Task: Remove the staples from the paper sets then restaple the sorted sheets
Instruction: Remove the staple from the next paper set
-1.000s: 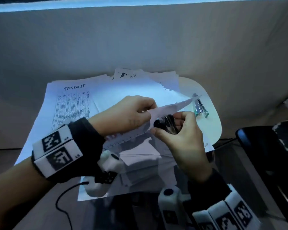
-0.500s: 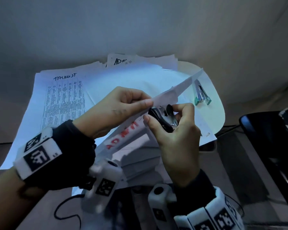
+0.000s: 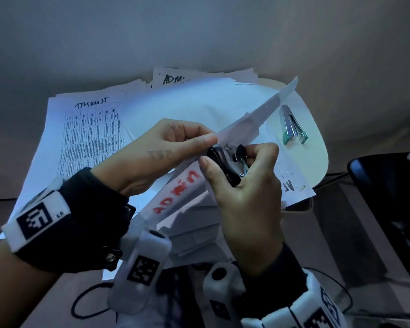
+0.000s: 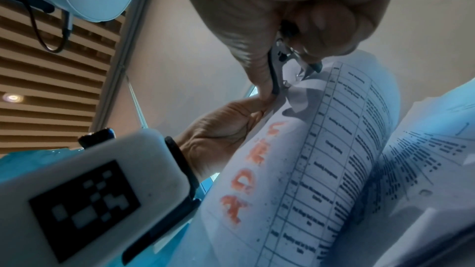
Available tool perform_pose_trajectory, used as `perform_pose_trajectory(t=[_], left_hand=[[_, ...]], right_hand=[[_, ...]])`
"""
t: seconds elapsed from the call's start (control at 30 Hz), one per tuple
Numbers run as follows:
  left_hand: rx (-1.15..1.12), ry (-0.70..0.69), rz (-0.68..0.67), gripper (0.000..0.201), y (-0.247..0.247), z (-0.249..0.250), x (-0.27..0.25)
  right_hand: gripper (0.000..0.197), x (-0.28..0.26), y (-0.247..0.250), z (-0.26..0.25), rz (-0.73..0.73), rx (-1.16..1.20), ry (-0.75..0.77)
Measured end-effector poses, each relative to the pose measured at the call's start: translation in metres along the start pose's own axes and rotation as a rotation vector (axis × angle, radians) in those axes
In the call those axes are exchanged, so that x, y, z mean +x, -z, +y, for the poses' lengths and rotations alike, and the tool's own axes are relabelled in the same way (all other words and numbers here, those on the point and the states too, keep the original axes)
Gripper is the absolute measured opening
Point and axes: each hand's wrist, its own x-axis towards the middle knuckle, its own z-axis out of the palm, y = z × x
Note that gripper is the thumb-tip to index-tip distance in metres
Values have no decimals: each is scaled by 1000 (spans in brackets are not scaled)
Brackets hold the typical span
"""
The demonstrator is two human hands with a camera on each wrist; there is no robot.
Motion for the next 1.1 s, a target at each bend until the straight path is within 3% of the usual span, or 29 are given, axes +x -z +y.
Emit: perform_pose_trajectory(t=[0.37,0.63,1.1], left_hand=[[-65,17,9,18,2,-4,-3],[-88,-23,71,17,-2,-2,-4],[-94,-28,59,18,-2,-5,-5]], right_hand=[[42,-1,-3,7,5,135,3],[43,1,-5,3,26,-30,104],[43,0,-7,2,44,25,109]])
